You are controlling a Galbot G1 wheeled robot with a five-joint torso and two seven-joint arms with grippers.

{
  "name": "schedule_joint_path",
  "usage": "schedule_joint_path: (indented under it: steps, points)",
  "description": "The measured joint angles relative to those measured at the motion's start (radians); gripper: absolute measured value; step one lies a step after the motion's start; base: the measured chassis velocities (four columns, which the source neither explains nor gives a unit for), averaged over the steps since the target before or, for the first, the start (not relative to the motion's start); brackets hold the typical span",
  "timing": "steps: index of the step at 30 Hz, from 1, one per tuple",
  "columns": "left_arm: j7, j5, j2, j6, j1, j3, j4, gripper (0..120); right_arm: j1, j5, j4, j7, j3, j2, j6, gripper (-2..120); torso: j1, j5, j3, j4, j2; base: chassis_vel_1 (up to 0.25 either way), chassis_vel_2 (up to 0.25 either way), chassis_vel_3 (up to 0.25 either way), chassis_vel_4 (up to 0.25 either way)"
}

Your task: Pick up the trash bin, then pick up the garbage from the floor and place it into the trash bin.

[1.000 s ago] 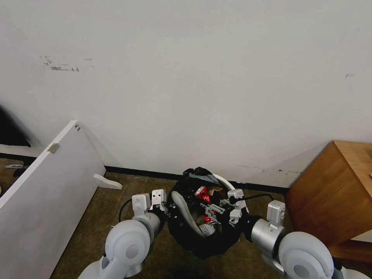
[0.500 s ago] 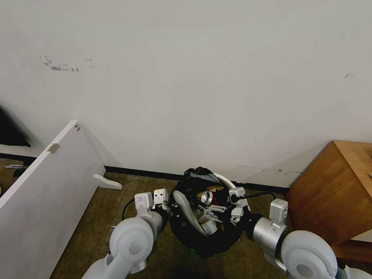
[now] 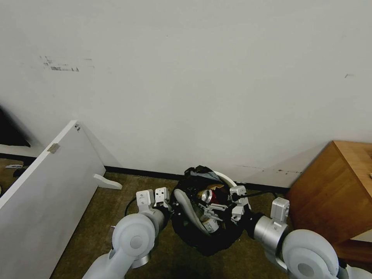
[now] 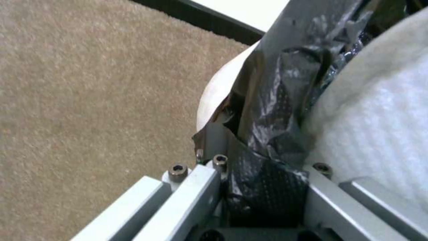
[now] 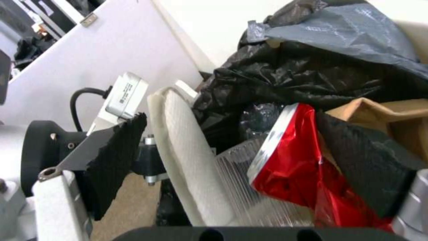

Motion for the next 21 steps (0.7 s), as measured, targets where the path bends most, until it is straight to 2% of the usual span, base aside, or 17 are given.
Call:
schedule_joint_path:
  steps: [21]
  points:
    - [-0.024, -0.055, -0.002, -0.007, -0.029, 0.003, 0.035, 0, 0.011, 0.017, 0.005, -0.011, 0.034, -0.006, 0.010, 98, 0.000, -0.0001, 0.000, 0.0000, 0.000, 0.000, 0.000, 0.000, 0.000]
